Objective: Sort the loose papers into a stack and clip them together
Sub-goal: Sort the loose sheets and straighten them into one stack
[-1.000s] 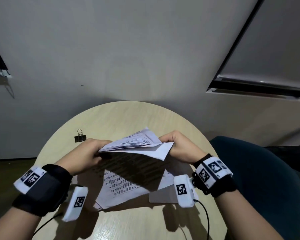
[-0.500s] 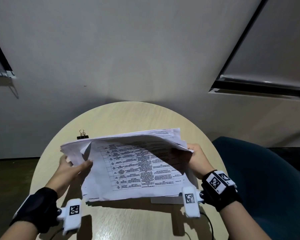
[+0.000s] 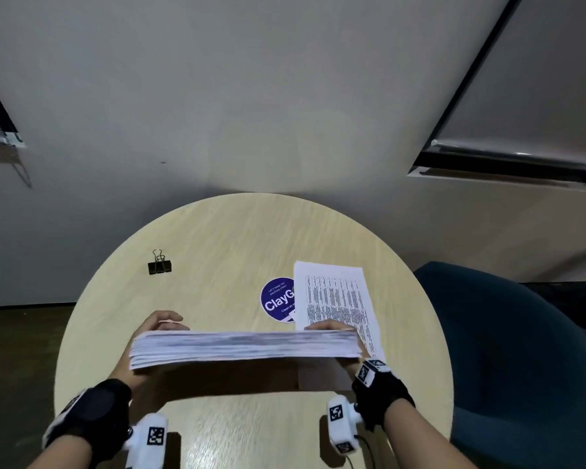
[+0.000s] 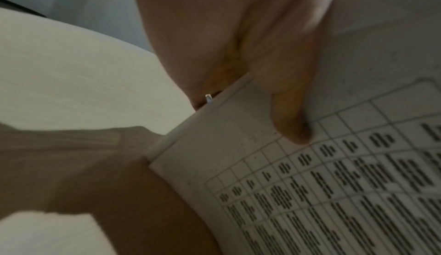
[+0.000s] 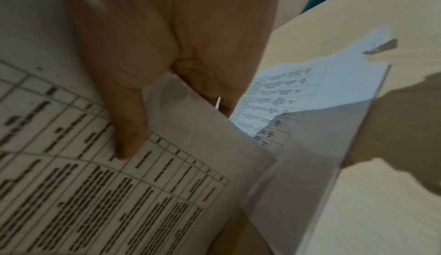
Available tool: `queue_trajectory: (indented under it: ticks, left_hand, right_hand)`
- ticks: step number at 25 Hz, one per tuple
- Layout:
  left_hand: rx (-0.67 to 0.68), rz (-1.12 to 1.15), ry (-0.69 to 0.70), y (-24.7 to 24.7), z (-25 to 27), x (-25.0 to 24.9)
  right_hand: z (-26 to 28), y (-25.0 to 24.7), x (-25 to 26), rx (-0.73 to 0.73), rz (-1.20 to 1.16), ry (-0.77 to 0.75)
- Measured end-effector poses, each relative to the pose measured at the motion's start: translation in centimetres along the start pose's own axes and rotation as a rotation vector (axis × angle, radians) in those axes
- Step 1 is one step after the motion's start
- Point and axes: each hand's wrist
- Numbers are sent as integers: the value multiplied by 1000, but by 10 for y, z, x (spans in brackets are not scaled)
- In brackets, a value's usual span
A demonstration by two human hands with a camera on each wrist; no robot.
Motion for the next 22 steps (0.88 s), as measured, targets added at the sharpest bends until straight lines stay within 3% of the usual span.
queue_trajectory:
  ticks: [1,4,6,8,11,12,15,19,22]
  left_hand:
    - [55,-40,8,-4,1,-1]
    - [-22,13,-51,-5,-3,-10]
    - [3,86,-89,1,0,-13]
    - [61,253,-208,4,0,2]
    - [-2,329,-422,13,-5,52]
    - [-39,321,-483,17,-5,68]
    - [-104,283,-585,30,-5,103]
    - [-218,178,-581,42,-3,94]
    - [-230,104,-590,45,-2,87]
  right_hand:
    - [-1,3,8,-25,13,30]
    - [-14,8,26,-110,-69,-5]
    - [-25,12,36,-115,-124,7]
    - [-37,9,28,-145,-99,92]
    - [-48,-3,3,-216,-106,228]
    - [-49,-10,-8,-264,2,246]
    - [-44,-39,-42,-477,621,396]
    - [-23,-51,-70,-608,669,665]
    - [-27,-53,-75,-640,477,696]
Point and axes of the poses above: each hand's wrist, its own z-axis away from the middle knuckle, its own y-axis out of the palm, x = y × z, and after that the axes turned 11 degrees about -z, right-handed
